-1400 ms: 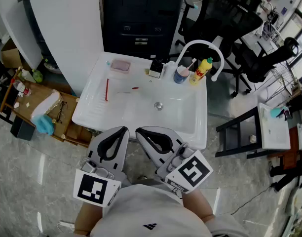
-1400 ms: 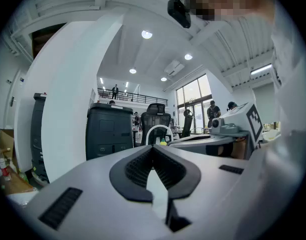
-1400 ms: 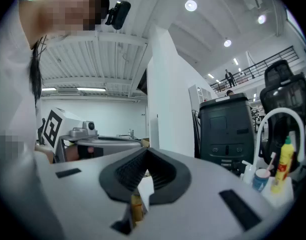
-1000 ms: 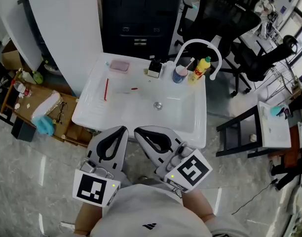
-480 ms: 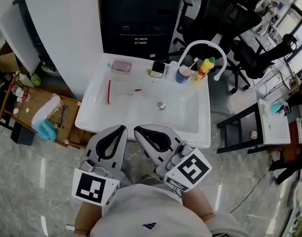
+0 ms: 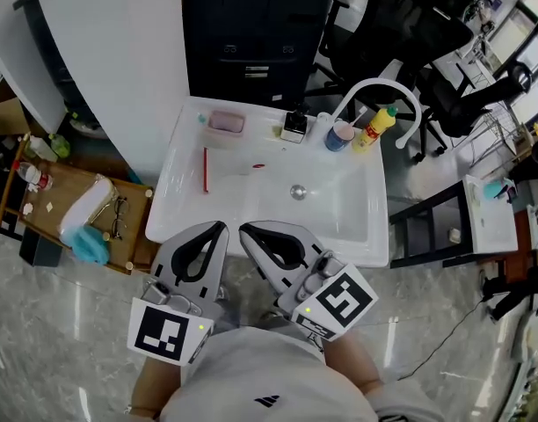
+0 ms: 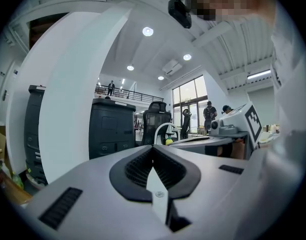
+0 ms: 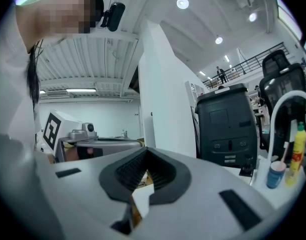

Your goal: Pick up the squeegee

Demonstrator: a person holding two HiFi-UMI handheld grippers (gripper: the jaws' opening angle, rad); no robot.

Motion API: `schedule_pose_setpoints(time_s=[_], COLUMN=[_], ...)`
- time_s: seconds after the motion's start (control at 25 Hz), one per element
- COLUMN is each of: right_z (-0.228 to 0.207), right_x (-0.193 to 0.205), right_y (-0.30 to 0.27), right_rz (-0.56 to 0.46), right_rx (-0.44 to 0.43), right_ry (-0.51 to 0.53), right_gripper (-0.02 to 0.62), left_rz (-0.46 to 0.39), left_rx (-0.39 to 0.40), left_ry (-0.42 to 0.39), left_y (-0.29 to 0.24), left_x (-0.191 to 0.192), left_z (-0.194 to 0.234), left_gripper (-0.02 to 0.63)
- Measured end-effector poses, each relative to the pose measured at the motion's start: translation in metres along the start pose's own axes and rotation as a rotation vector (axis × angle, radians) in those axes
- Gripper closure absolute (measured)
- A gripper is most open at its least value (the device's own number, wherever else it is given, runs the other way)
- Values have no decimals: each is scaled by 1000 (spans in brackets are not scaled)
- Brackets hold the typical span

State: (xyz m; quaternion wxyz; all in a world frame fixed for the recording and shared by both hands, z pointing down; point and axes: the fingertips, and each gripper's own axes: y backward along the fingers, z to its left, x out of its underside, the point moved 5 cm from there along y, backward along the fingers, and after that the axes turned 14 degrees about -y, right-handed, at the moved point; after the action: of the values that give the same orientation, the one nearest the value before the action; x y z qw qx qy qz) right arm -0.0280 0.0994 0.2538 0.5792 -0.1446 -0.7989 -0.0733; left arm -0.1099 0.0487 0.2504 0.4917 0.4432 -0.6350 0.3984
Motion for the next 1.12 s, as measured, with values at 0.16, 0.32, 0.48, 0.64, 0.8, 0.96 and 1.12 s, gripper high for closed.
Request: schedule_pose_setpoints(time_s=[0.16, 0.32, 0.48, 0.64, 0.8, 0.96, 1.12], right_z=[-2, -6, -7, -7, -9, -14, -21], right_x=[0, 0, -1, -1, -2, -4, -5], right_y=[-19, -36, -51, -62, -66, -62, -59], right_rz=[9, 18, 22, 25, 27, 32, 30], right_rx=[15, 31, 46, 72, 104, 128, 138], right_ry=[2, -2, -4, -9, -4, -4, -6], right_gripper=[585, 586, 586, 586, 586, 586, 585], left_rz=[-6, 0, -4, -6, -6, -18, -18], left_rx=[14, 29, 43, 61, 77, 82, 77], left_ry=[12, 19, 41, 54, 66, 78, 73], left_y=[-3, -6, -8, -8, -8, -11, -15], left_x=[6, 14, 19, 25, 31, 32, 32], left_z=[19, 36, 51, 64, 71, 73, 74], left_gripper=[592, 592, 594, 594, 593, 593, 594])
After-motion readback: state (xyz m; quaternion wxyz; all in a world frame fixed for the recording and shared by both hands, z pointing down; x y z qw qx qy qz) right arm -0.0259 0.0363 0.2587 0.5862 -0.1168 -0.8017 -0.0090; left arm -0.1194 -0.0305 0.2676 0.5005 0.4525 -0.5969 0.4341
